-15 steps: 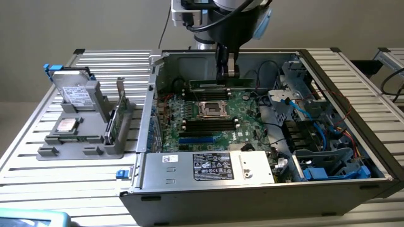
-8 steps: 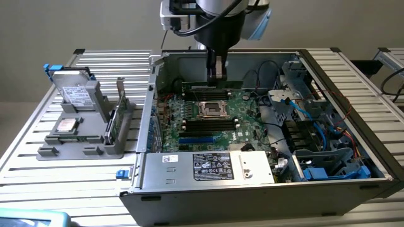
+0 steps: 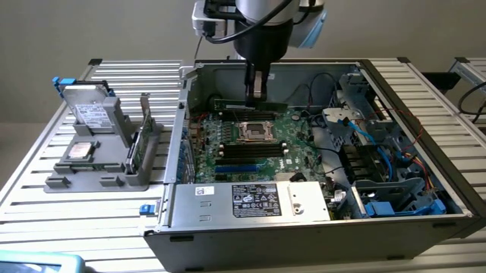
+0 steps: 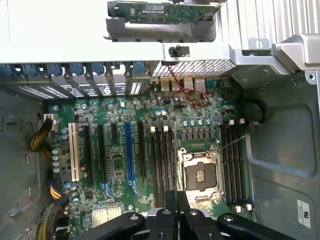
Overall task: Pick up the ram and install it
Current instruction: 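Pick up the ram and move it above insertion slot, then insert the ram into the slot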
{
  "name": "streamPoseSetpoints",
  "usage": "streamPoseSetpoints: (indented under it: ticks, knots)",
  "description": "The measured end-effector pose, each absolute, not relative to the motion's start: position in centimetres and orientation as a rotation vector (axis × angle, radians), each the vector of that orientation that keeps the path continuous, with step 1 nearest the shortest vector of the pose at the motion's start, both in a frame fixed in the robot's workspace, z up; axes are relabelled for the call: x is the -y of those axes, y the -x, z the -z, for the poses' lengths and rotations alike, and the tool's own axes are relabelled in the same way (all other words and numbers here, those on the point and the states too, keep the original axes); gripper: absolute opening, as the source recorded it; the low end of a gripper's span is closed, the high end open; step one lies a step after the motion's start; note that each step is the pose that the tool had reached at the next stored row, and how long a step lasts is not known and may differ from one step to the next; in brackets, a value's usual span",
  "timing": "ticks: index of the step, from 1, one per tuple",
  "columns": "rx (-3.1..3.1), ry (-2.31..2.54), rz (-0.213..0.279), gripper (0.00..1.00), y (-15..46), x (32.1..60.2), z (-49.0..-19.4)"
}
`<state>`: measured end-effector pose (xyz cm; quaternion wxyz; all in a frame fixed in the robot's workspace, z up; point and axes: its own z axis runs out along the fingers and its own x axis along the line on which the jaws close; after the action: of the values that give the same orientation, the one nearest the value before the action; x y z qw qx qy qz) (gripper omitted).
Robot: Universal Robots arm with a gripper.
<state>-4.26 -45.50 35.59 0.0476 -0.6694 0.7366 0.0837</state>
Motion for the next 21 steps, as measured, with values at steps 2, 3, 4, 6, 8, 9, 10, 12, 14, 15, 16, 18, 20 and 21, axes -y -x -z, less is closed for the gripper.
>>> streamPoseSetpoints:
  ticks: [2,3,4,6,8,9,10,12,14,15,16,18,20,21]
  knots:
    - [-2.263,2.052,-0.26,0.12,4.2,45.1,-35.5]
    - [-2.267,2.056,-0.257,0.12,4.1,44.9,-35.5]
    - [-2.27,2.058,-0.253,0.12,4.0,44.7,-35.4]
    - [-2.274,2.062,-0.246,0.12,3.5,44.2,-35.1]
    - [-2.279,2.065,-0.237,0.12,3.1,43.8,-34.9]
    - [-2.282,2.068,-0.232,0.12,3.1,43.6,-34.8]
    - [-2.283,2.073,-0.226,0.12,3.1,43.5,-34.7]
    - [-2.277,2.09,-0.217,0.12,3.1,43.3,-34.6]
    - [-2.279,2.101,-0.205,0.12,3.1,43.2,-34.5]
    - [-2.279,2.101,-0.205,0.12,3.1,43.2,-34.5]
    - [-2.279,2.101,-0.205,0.12,3.1,43.2,-34.5]
    - [-2.279,2.101,-0.205,0.12,3.1,43.2,-34.5]
    - [-2.28,2.101,-0.205,0.12,3.1,43.2,-34.5]
    - [-2.279,2.101,-0.205,0.12,3.1,43.2,-34.4]
